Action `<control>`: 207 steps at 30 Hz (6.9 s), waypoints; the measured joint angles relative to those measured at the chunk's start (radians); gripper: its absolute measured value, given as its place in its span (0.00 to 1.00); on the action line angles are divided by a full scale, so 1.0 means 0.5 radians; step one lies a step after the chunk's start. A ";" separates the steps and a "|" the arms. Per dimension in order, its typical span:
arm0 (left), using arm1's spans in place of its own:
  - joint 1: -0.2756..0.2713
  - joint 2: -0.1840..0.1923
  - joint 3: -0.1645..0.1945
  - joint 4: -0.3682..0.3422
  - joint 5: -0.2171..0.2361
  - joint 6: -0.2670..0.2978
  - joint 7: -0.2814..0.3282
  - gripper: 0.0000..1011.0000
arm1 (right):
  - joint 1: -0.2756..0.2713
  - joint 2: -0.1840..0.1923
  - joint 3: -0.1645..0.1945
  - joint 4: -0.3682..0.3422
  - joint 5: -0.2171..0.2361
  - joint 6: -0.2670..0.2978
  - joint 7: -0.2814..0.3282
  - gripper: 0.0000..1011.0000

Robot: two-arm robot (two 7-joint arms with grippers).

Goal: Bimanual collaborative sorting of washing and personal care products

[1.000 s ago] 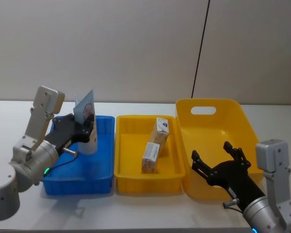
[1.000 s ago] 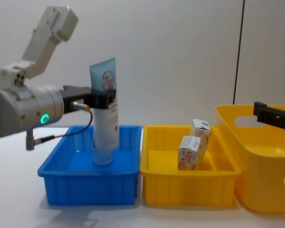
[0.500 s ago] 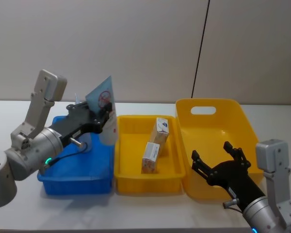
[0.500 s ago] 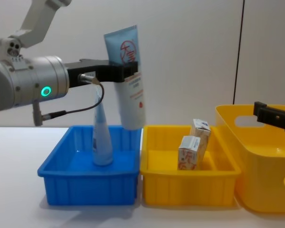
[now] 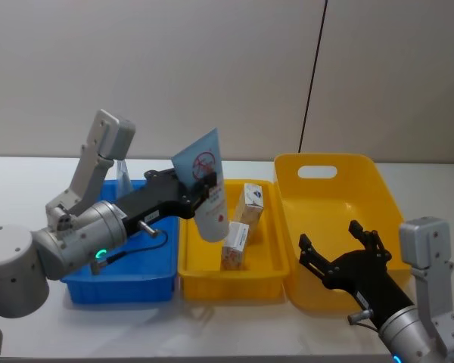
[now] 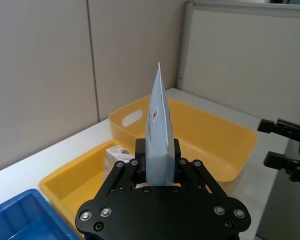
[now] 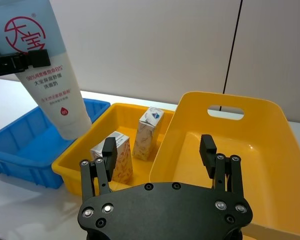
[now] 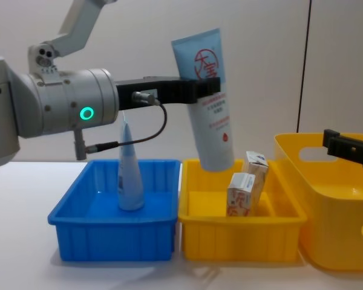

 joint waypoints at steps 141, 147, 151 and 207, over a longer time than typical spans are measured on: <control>-0.047 -0.043 0.078 0.062 -0.068 0.018 -0.144 0.99 | 0.945 -0.243 -0.381 0.792 -0.330 0.256 0.306 0.25; -0.047 -0.043 0.077 0.062 -0.067 0.018 -0.144 0.99 | 0.929 -0.231 -0.321 0.780 -0.350 0.251 0.236 0.25; -0.047 -0.043 0.077 0.063 -0.067 0.018 -0.144 0.99 | 0.923 -0.226 -0.281 0.775 -0.365 0.241 0.184 0.25; -0.047 -0.043 0.076 0.063 -0.067 0.018 -0.142 0.99 | 0.854 -0.607 0.240 0.843 -0.360 0.545 -0.582 0.25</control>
